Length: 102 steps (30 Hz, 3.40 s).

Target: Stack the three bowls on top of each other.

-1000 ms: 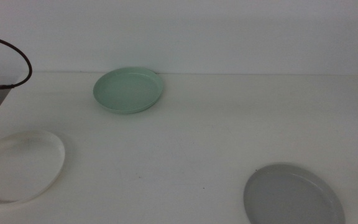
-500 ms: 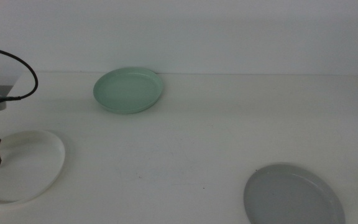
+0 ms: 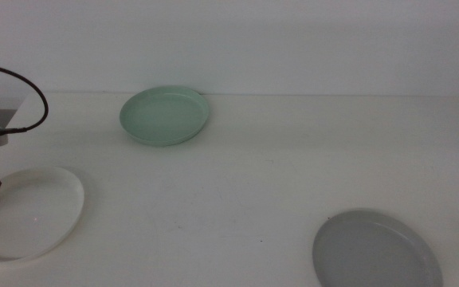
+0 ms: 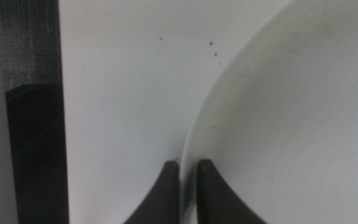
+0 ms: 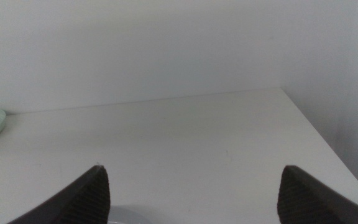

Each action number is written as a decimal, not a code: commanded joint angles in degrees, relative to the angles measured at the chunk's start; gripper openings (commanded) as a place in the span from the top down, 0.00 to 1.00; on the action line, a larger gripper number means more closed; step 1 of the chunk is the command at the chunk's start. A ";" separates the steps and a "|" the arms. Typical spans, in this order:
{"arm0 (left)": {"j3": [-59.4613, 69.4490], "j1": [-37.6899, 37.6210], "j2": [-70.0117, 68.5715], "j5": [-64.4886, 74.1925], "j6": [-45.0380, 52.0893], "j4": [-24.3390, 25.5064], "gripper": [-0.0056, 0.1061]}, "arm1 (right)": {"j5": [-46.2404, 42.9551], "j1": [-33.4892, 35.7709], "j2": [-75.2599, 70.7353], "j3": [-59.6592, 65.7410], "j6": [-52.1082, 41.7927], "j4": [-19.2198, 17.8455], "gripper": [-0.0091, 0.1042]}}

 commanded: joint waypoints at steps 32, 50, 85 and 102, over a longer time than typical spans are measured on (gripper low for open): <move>-22.76 -33.93 1.63 16.48 -25.50 -12.48 0.97 | -0.53 -0.16 -0.28 0.18 -0.15 -0.35 0.10; -22.89 -37.76 10.04 14.39 -21.88 -19.95 0.97 | -0.53 -0.16 -0.28 0.18 -0.15 -0.35 0.10; -26.26 -34.09 9.57 18.66 -20.39 -22.76 0.11 | -0.53 -0.16 -0.28 0.18 -0.15 -0.35 0.10; -43.39 -27.43 3.98 18.66 -28.06 -9.28 0.11 | -0.53 -0.16 -0.28 0.18 -0.15 -0.35 0.10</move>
